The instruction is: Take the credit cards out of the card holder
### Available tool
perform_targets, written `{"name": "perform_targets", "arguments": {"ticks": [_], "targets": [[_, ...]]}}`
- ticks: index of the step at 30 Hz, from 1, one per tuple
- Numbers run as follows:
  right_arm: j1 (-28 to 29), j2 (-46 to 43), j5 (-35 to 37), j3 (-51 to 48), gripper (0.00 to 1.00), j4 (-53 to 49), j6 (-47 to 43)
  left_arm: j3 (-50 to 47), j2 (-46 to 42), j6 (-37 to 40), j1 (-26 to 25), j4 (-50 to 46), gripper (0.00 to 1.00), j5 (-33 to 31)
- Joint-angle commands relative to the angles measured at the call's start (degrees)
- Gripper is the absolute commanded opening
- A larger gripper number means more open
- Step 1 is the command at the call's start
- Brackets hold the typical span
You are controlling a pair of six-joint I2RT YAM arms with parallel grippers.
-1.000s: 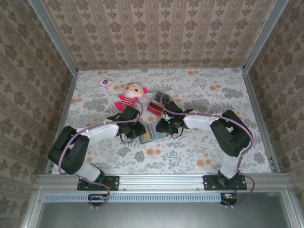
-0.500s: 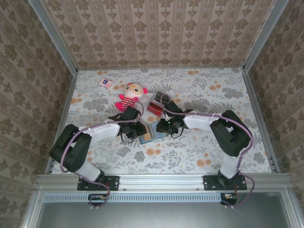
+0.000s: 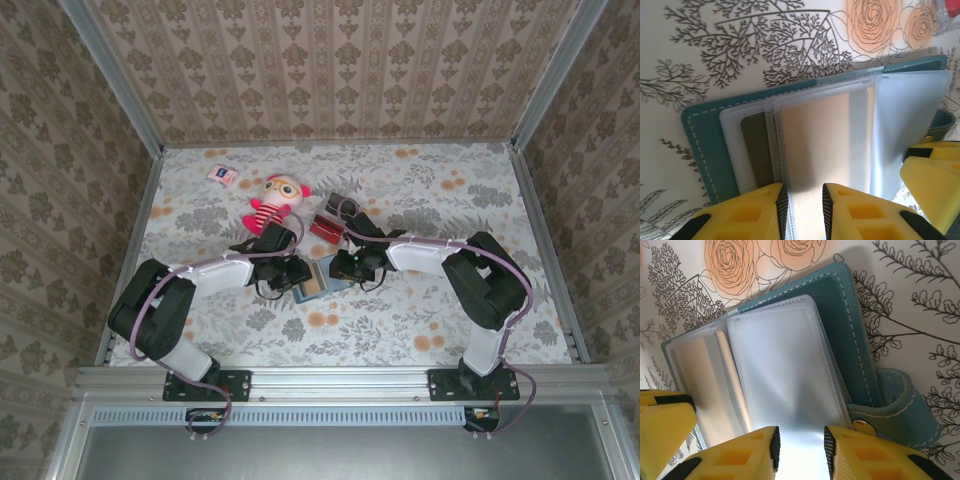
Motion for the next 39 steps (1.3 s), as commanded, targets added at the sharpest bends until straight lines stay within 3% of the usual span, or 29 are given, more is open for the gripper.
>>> {"name": "perform_targets", "arguments": {"ticks": [1, 28, 35, 39], "targets": [[0.56, 3.16, 1.55, -1.26, 0.35, -5.93, 0.77, -0.62, 1.21, 0.36, -0.24, 3.39, 0.28, 3.46], [0.56, 3.13, 1.19, -0.84, 0.35, -6.1, 0.33, -3.91, -5.67, -0.6, 0.65, 10.83, 0.3, 8.79], [0.56, 3.28, 1.45, -0.8, 0.35, -6.39, 0.33, -2.03, -5.44, 0.26, 0.72, -0.41, 0.35, 1.15], [0.56, 3.56, 1.72, -0.84, 0.35, -6.67, 0.24, -2.42, -4.91, 0.1, 0.72, -1.32, 0.36, -0.01]]}}
